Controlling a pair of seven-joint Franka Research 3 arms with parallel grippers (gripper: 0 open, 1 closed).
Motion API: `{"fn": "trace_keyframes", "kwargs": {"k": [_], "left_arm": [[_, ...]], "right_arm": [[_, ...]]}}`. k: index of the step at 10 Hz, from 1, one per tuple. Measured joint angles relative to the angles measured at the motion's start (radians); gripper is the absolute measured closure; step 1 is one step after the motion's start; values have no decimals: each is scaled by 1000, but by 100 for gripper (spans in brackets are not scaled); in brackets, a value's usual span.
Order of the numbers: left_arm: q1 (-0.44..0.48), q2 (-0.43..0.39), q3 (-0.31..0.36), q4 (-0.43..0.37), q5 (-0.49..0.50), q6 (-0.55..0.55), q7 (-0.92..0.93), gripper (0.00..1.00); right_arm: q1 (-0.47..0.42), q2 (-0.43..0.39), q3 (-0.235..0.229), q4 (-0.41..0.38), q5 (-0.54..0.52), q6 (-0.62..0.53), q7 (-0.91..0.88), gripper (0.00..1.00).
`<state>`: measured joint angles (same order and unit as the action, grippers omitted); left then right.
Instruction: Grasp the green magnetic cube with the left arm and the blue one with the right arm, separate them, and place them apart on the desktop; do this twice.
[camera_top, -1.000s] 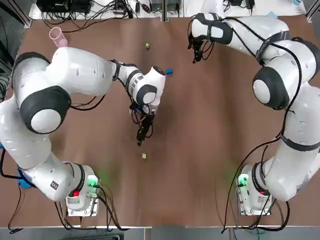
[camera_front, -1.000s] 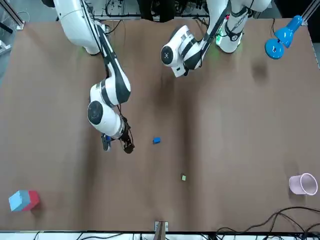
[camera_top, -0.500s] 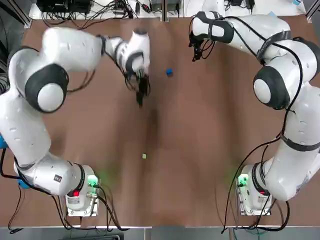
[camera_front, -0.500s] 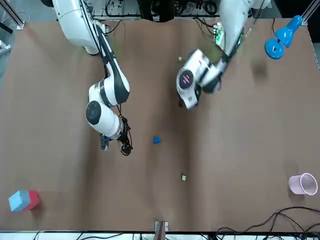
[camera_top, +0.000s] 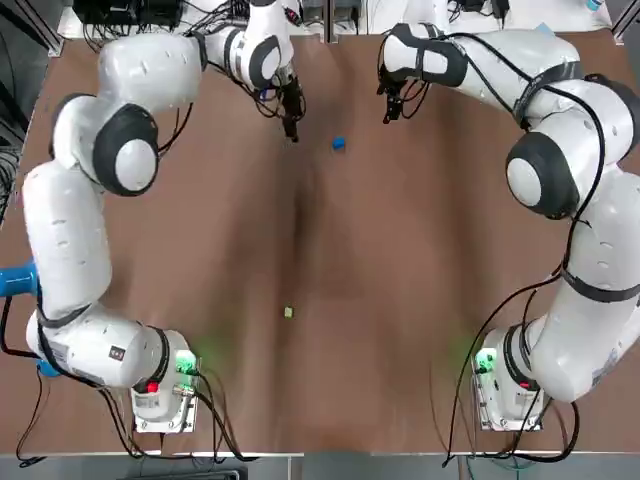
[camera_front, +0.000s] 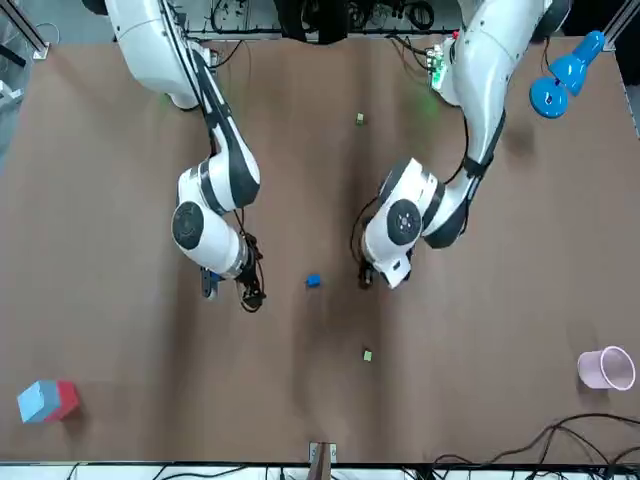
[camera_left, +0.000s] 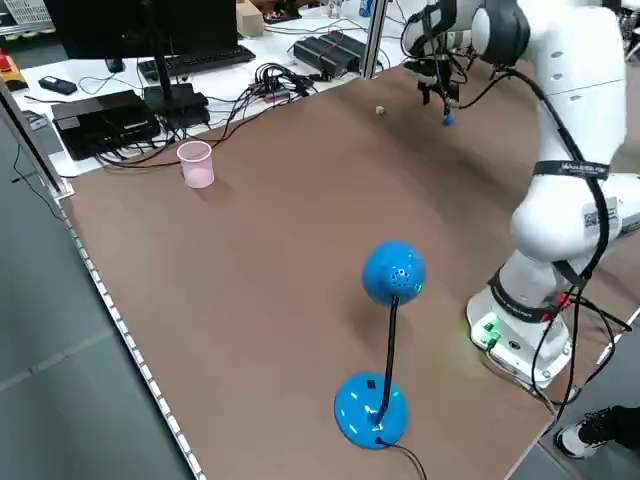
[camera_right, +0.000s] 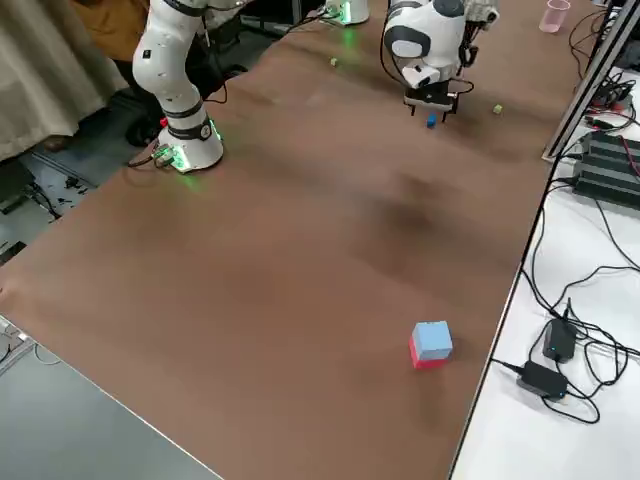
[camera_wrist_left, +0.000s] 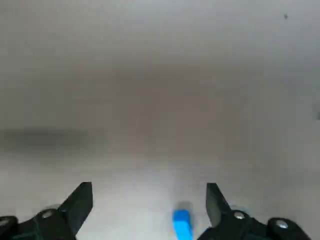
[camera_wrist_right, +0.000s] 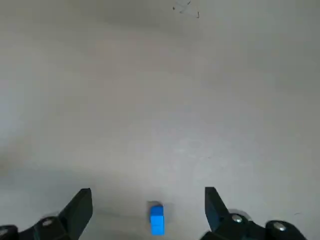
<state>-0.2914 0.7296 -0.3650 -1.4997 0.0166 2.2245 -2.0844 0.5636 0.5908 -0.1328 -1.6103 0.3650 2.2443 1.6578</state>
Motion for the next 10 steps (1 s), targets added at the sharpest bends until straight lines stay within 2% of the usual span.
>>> {"fn": "trace_keyframes", "kwargs": {"k": [2,5,7,8,10], "left_arm": [[-58,78,27,8,0,144,-64,0],[-206,161,127,20,-8,242,-112,0],[-218,165,136,36,-15,248,-115,2],[-217,165,138,46,-20,254,-115,7],[-219,165,137,60,-21,282,-115,8]], "right_arm": [[-8,2,0,0,0,0,0,1],[-14,5,7,0,0,0,2,0],[-14,10,31,3,1,3,35,0],[-13,19,50,12,0,9,66,0],[-12,43,62,41,-1,14,104,0]]}}
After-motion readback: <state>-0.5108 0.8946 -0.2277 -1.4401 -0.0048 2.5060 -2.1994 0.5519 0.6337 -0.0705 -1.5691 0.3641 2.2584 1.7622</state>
